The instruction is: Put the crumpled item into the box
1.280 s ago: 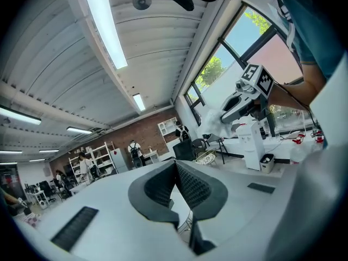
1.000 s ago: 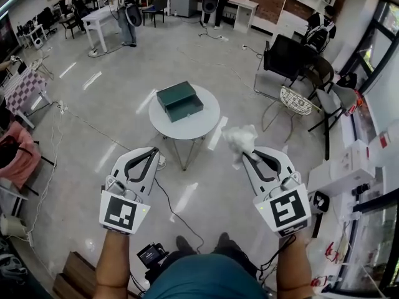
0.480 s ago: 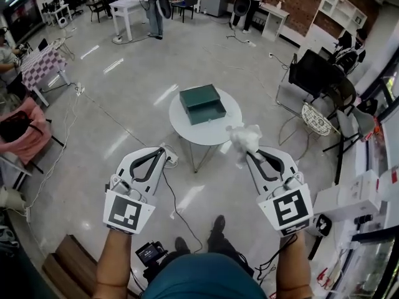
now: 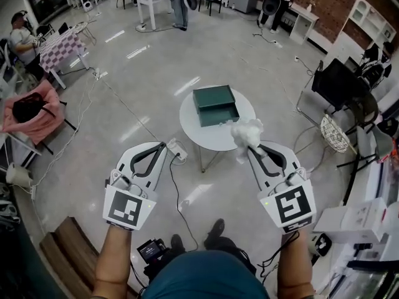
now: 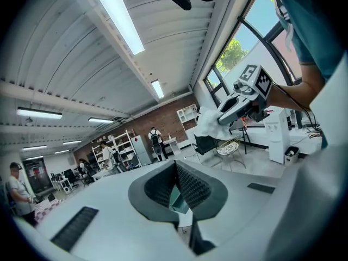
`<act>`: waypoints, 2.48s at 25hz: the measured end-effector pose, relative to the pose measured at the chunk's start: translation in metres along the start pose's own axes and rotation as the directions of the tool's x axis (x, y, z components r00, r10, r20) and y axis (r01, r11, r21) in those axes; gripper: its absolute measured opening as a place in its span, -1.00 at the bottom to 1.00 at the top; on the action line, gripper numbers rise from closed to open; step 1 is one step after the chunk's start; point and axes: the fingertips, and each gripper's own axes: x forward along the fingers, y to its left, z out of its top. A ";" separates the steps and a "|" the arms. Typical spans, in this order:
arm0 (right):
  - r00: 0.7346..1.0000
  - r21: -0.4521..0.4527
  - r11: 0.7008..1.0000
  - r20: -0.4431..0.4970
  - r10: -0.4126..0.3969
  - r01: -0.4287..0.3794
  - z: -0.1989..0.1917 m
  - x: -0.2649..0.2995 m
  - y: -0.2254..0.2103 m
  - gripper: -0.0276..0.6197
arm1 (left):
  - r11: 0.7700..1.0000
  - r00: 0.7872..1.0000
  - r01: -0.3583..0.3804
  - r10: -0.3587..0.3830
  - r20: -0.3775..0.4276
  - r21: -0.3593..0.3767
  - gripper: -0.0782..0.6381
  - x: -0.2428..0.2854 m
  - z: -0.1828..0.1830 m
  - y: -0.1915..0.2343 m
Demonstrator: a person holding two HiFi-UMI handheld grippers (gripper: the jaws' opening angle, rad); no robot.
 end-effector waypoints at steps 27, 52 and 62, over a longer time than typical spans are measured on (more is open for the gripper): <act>0.989 0.070 0.990 -0.091 -0.118 0.124 -0.047 0.116 -0.175 -0.71 | 0.985 0.984 0.168 -0.169 0.053 0.029 -0.73 0.242 -0.001 0.076; 0.983 0.139 0.988 -0.181 -0.041 0.067 -0.042 0.366 -0.184 -0.71 | 0.982 0.983 0.184 -0.183 0.033 -0.031 -0.73 0.326 -0.135 0.250; 0.965 0.195 0.976 -0.220 0.139 -0.096 -0.153 0.490 -0.221 -0.71 | 0.990 0.987 0.114 -0.122 -0.103 -0.084 -0.73 0.407 -0.216 0.260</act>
